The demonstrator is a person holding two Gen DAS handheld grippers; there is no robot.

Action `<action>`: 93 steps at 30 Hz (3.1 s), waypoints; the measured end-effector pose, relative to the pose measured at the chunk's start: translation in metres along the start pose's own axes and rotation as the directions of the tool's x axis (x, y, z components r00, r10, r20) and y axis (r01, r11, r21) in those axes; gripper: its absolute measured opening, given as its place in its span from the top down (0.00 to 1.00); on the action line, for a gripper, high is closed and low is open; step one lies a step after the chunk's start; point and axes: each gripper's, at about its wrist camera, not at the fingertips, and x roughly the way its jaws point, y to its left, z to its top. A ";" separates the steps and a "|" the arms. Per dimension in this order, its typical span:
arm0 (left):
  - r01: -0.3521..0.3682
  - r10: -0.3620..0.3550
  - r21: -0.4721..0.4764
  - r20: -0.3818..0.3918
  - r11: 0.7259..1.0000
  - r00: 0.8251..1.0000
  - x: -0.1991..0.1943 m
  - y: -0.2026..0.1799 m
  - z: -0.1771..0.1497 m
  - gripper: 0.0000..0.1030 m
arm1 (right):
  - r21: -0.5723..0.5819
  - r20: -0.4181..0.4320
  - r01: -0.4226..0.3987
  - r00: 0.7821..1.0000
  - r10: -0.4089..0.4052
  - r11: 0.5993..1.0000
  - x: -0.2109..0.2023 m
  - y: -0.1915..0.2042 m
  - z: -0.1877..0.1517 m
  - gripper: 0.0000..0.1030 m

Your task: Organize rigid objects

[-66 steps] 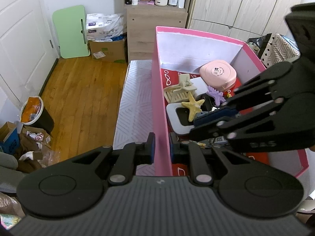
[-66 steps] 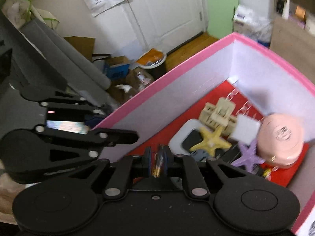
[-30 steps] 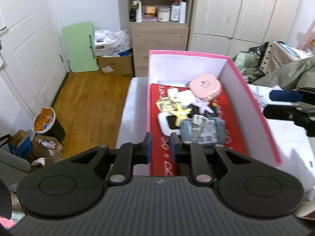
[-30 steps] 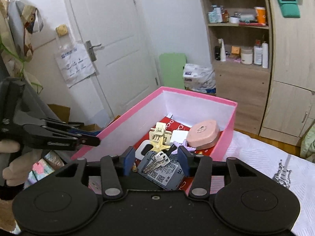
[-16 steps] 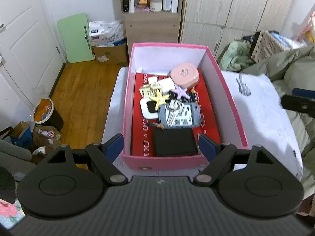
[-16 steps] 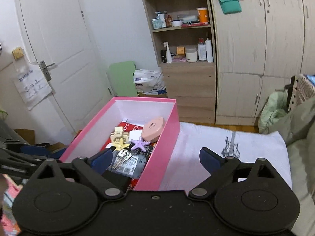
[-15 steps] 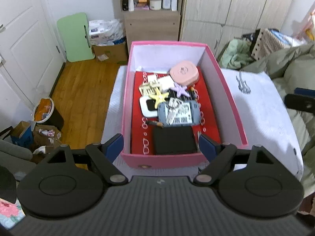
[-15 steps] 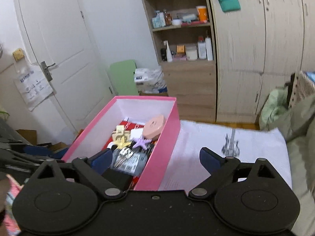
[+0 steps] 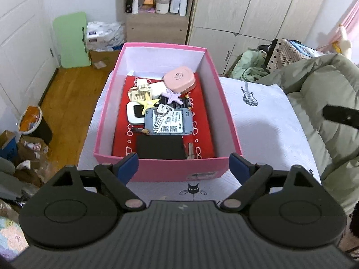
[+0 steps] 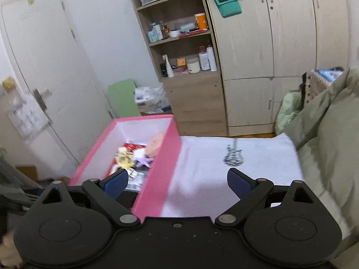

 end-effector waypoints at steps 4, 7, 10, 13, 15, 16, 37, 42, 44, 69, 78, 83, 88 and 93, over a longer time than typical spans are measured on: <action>-0.026 0.026 -0.024 0.012 0.999 1.000 0.002 -0.008 0.000 0.11 | 0.025 -0.047 0.047 0.998 -0.045 0.999 0.008 -0.008 -0.004 0.06; -0.050 0.050 -0.036 0.006 0.998 0.999 0.008 -0.012 0.000 0.10 | 0.060 -0.037 0.086 0.996 -0.084 0.994 0.007 -0.013 -0.009 0.05; -0.126 0.126 -0.012 0.008 0.992 0.992 0.013 -0.020 -0.001 0.10 | 0.089 -0.093 0.065 0.994 -0.057 0.994 0.009 -0.015 -0.014 0.02; -0.144 0.144 -0.010 0.000 0.990 0.990 0.016 -0.023 -0.003 0.10 | 0.082 -0.071 0.085 0.994 -0.079 0.993 0.003 -0.011 -0.021 0.02; -0.140 0.140 -0.008 -0.003 0.990 0.990 0.015 -0.026 -0.005 0.10 | 0.076 -0.083 0.104 0.992 -0.098 0.992 0.002 -0.008 -0.023 0.02; -0.137 0.137 -0.001 -0.003 0.991 0.991 0.014 -0.028 -0.006 0.10 | 0.074 -0.089 0.111 0.990 -0.105 0.991 0.001 -0.007 -0.025 0.02; -0.149 0.149 0.006 -0.019 0.989 0.989 0.006 -0.039 -0.013 0.10 | 0.010 -0.092 0.155 0.984 -0.153 0.988 -0.006 0.002 -0.034 0.02; -0.171 0.171 0.000 -0.016 0.985 0.985 0.006 -0.042 -0.016 0.07 | 0.003 -0.092 0.147 0.985 -0.146 0.989 -0.005 0.003 -0.038 0.02; -0.179 0.179 -0.003 -0.015 0.984 0.984 0.006 -0.044 -0.017 0.06 | 0.000 -0.093 0.146 0.985 -0.146 0.989 -0.004 0.002 -0.039 0.02; -0.209 0.209 -0.002 -0.007 0.978 0.978 0.004 -0.047 -0.018 0.01 | -0.012 -0.070 0.197 0.978 -0.197 0.980 -0.010 -0.004 -0.042 0.02; -0.205 0.205 0.014 -0.006 0.979 0.979 0.000 -0.049 -0.019 0.01 | -0.010 -0.080 0.207 0.975 -0.207 0.978 -0.006 -0.008 -0.045 0.02; -0.204 0.204 0.021 0.000 0.979 0.979 -0.001 -0.051 -0.018 0.01 | -0.002 -0.081 0.210 0.974 -0.210 0.978 -0.007 -0.011 -0.046 0.02; -0.215 0.216 0.042 -0.003 0.976 0.976 -0.002 -0.054 -0.018 0.01 | -0.003 -0.070 0.209 0.975 -0.209 0.978 -0.010 -0.009 -0.046 0.02; -0.220 0.220 0.065 0.002 0.973 0.975 -0.005 -0.057 -0.019 0.01 | -0.001 -0.077 0.209 0.975 -0.208 0.978 -0.010 -0.008 -0.048 0.02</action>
